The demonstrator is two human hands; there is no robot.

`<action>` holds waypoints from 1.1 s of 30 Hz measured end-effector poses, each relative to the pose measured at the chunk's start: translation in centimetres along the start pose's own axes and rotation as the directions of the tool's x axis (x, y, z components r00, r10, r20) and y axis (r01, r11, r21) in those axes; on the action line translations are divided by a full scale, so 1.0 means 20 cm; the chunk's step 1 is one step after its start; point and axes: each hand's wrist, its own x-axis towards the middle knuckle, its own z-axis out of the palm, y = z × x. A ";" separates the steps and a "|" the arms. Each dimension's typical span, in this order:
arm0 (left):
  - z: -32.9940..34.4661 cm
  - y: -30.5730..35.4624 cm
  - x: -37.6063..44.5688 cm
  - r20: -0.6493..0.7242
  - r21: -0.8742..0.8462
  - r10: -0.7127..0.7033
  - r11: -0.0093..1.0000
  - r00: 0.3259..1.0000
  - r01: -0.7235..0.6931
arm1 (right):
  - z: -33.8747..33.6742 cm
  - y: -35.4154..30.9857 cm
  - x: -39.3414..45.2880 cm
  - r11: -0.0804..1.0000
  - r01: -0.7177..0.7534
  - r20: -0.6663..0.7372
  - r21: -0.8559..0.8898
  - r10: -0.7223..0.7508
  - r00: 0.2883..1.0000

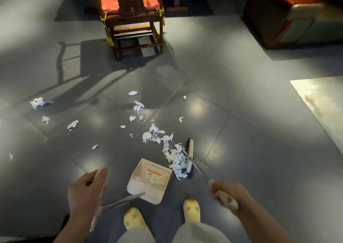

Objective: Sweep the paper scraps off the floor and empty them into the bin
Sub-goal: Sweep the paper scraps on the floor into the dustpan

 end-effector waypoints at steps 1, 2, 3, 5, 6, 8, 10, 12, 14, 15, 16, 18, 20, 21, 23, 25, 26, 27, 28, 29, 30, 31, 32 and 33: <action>-0.01 0.00 0.03 0.031 0.010 0.014 1.000 0.999 -0.014 | 0.02 -0.03 -0.01 0.998 -0.017 0.003 0.065 0.017 1.000; -0.03 0.00 0.07 0.061 0.012 0.030 0.999 0.998 -0.031 | 0.04 -0.05 -0.02 0.993 -0.028 0.008 0.111 0.027 1.000; -0.04 0.01 0.11 0.084 0.015 0.047 0.999 0.995 -0.048 | 0.05 -0.05 -0.03 0.990 -0.034 0.011 0.135 0.033 0.999; -0.06 0.01 0.17 0.128 0.027 0.061 0.997 0.990 -0.065 | 0.06 -0.03 -0.06 0.988 -0.030 0.035 0.151 0.025 0.999; -0.08 0.01 0.22 0.148 0.026 0.061 0.998 0.987 -0.065 | 0.08 -0.01 -0.09 0.990 -0.023 0.041 0.140 0.018 0.999; -0.11 -0.01 0.29 0.185 0.026 0.051 0.998 0.981 -0.057 | 0.14 0.03 -0.16 0.996 0.013 0.006 0.086 -0.014 1.000; -0.15 -0.03 0.36 0.213 0.046 0.059 0.996 0.975 -0.070 | 0.22 0.08 -0.24 0.997 0.063 -0.032 0.053 -0.061 0.998; -0.19 -0.04 0.43 0.233 0.081 0.089 0.991 0.968 -0.110 | 0.31 0.13 -0.30 0.995 0.088 -0.069 0.049 -0.084 0.994; -0.24 -0.04 0.48 0.255 0.091 0.116 0.986 0.960 -0.143 | 0.40 0.17 -0.35 0.996 0.071 -0.128 0.057 -0.064 0.990; -0.27 -0.05 0.51 0.262 0.092 0.120 0.984 0.957 -0.149 | 0.44 0.19 -0.35 0.997 0.064 -0.153 0.051 -0.056 0.987; -0.30 -0.05 0.53 0.266 0.091 0.123 0.984 0.956 -0.152 | 0.48 0.19 -0.36 0.998 0.048 -0.169 0.043 -0.040 0.985; -0.35 -0.06 0.58 0.253 0.074 0.126 0.986 0.959 -0.149 | 0.56 0.17 -0.37 0.999 -0.002 -0.167 0.050 0.011 0.986; -0.39 -0.07 0.61 0.208 0.053 0.112 0.991 0.972 -0.126 | 0.61 0.15 -0.36 0.999 -0.031 -0.108 0.033 0.035 0.994; -0.40 -0.08 0.62 0.184 0.054 0.099 0.992 0.978 -0.111 | 0.64 0.14 -0.35 0.998 -0.035 -0.093 0.049 0.039 0.995; -0.43 -0.09 0.63 0.133 0.061 0.063 0.996 0.989 -0.072 | 0.71 0.12 -0.36 0.990 -0.046 -0.077 0.131 0.057 0.995; -0.45 -0.09 0.62 0.079 0.043 0.036 0.998 0.996 -0.040 | 0.77 0.09 -0.37 0.974 -0.051 -0.052 0.222 0.064 0.997; -0.46 -0.09 0.62 0.060 0.033 0.031 0.999 0.998 -0.033 | 0.78 0.06 -0.35 0.961 -0.056 -0.024 0.271 0.065 0.998; -0.47 -0.10 0.61 0.045 0.028 0.034 0.999 0.998 -0.036 | 0.80 0.05 -0.32 0.944 -0.075 0.015 0.321 0.074 0.997; -0.48 -0.11 0.61 0.031 0.028 0.037 0.999 0.999 -0.038 | 0.81 0.01 -0.29 0.919 -0.111 0.066 0.379 0.092 0.994; -0.50 -0.12 0.60 0.023 0.030 0.040 0.999 0.999 -0.040 | 0.81 -0.02 -0.25 0.894 -0.143 0.111 0.425 0.105 0.988; -0.51 -0.12 0.60 0.014 0.024 0.037 0.999 0.999 -0.037 | 0.80 -0.05 -0.22 0.875 -0.159 0.146 0.458 0.103 0.984; -0.53 -0.13 0.60 0.007 0.007 0.029 1.000 1.000 -0.029 | 0.80 -0.07 -0.20 0.868 -0.146 0.157 0.474 0.079 0.984; -0.55 -0.14 0.61 -0.005 -0.012 0.020 1.000 1.000 -0.020 | 0.79 -0.08 -0.19 0.869 -0.121 0.145 0.480 0.058 0.988; -0.56 -0.15 0.61 -0.017 -0.027 0.011 1.000 1.000 -0.011 | 0.78 -0.08 -0.19 0.879 -0.090 0.132 0.469 0.031 0.991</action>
